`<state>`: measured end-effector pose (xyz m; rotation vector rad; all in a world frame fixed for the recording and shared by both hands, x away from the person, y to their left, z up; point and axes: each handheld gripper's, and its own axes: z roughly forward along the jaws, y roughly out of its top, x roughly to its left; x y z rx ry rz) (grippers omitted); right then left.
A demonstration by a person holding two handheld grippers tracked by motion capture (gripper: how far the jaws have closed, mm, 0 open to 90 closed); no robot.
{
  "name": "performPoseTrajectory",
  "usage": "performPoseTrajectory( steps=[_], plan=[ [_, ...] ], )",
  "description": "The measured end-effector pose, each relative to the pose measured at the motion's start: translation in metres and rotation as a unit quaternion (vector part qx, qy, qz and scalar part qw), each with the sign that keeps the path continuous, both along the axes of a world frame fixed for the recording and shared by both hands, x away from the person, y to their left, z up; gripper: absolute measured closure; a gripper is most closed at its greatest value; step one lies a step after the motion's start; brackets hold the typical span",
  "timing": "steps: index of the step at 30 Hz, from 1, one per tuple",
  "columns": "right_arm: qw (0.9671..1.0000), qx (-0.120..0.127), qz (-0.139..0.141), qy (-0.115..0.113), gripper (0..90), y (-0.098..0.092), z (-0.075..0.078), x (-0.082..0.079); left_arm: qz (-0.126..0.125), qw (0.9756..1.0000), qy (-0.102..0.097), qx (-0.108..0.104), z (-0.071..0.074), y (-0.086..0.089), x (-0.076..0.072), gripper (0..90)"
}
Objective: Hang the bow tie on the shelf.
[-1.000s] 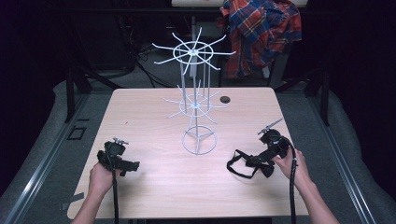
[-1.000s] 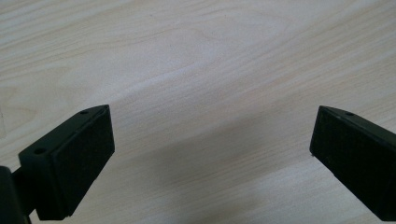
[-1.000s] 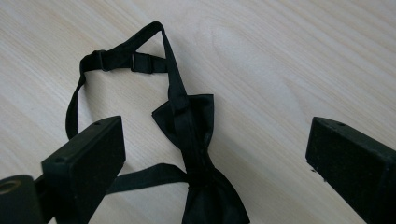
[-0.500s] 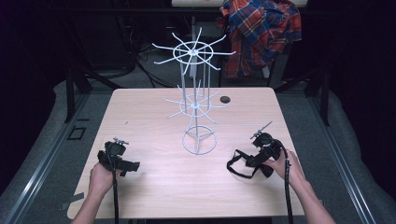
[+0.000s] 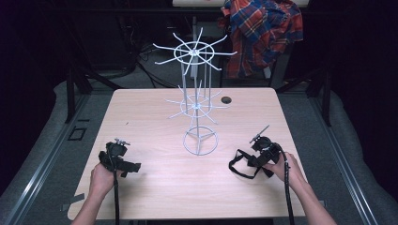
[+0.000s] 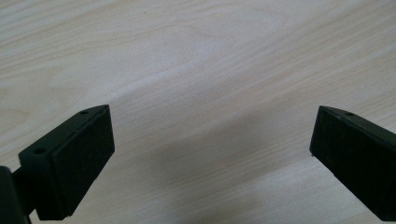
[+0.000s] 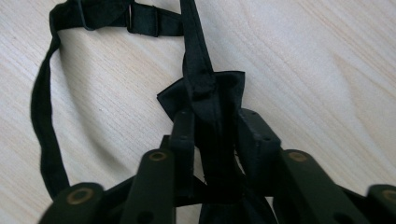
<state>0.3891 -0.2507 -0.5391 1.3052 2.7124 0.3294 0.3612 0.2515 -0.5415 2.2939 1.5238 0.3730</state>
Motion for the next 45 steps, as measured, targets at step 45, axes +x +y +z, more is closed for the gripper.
performPoseTrajectory(
  steps=[45],
  plan=[
    [0.9866, 0.073, 0.007, -0.146, 81.4, 0.006, 0.070, -0.021, 0.005, 1.0000, -0.007, 0.000, 0.000, 0.002, 0.000, 0.0]
  ],
)
